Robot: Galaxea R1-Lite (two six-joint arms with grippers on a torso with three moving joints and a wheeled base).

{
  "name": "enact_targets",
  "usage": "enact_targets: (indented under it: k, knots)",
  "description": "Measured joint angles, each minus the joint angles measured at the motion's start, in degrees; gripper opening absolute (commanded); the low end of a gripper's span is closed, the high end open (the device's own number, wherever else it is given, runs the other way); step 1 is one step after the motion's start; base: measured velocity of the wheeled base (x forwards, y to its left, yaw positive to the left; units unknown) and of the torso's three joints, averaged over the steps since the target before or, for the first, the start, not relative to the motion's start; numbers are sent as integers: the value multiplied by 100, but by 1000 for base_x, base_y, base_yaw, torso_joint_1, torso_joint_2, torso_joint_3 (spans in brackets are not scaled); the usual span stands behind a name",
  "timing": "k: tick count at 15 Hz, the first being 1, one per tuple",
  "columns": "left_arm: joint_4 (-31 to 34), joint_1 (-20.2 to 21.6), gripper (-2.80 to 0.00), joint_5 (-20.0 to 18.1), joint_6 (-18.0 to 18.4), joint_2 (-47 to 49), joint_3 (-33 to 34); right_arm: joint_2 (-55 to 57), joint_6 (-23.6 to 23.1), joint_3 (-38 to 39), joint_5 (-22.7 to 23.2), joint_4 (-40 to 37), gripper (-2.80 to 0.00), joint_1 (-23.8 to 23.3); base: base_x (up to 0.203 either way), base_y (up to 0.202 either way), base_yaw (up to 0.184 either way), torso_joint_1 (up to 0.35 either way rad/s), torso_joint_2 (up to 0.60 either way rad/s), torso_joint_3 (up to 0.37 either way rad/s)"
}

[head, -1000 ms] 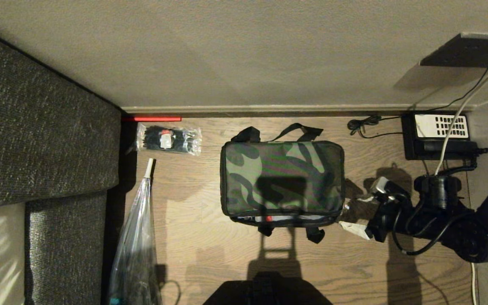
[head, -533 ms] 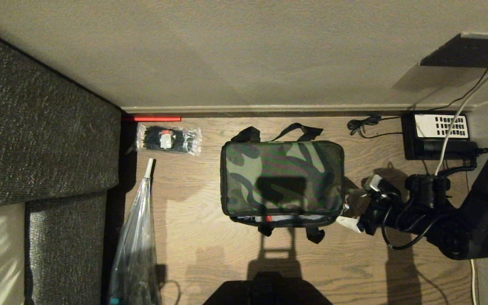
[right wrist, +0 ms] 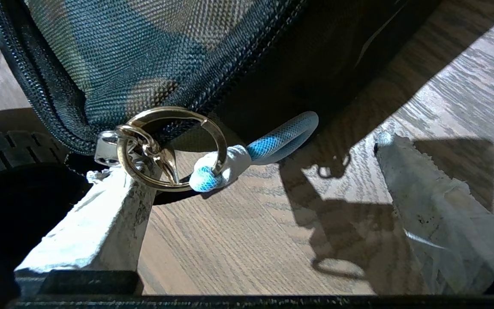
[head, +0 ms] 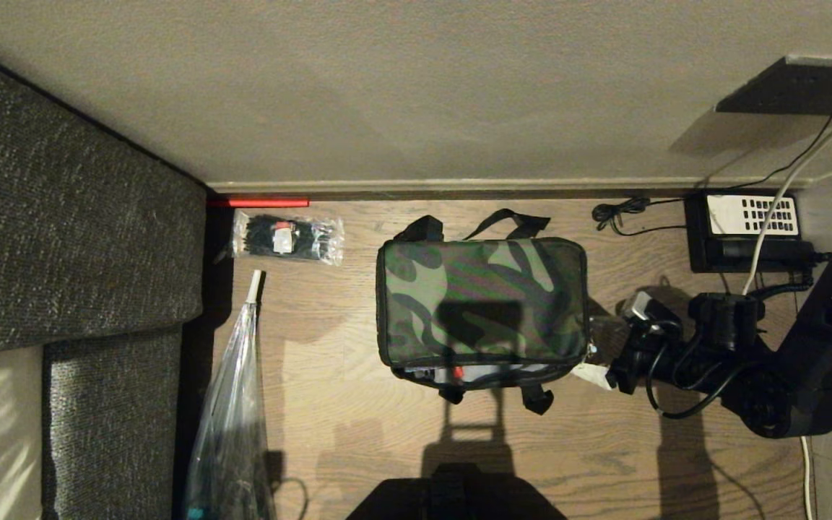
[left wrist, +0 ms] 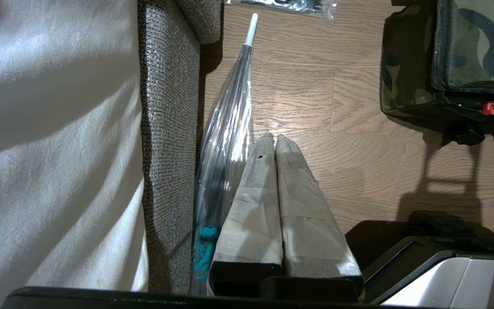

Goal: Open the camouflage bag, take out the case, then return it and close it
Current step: Open the top of the storage box

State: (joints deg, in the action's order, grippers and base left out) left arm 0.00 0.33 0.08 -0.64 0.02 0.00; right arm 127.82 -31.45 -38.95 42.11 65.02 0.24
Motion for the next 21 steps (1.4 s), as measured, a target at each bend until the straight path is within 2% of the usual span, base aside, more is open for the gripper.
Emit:
enact_targets:
  k: [3, 4, 14, 21]
  knots:
    - [0, -6, -280, 0, 2, 0, 0, 5, 9, 0, 29, 11, 0, 13, 0, 0, 0, 0, 0, 0]
    - [0, -6, -280, 0, 4, 0, 0, 10, 42, 6, 84, 12, -280, 16, 0, 0, 0, 0, 0, 0]
    - [0, -2, -280, 0, 2, 0, 0, -6, 116, 50, 155, 29, -280, 27, 0, 0, 0, 0, 0, 0]
    - [0, -2, -280, 2, 4, 0, 0, -231, 116, 381, 138, 12, -280, 20, 0, 0, 0, 0, 0, 0]
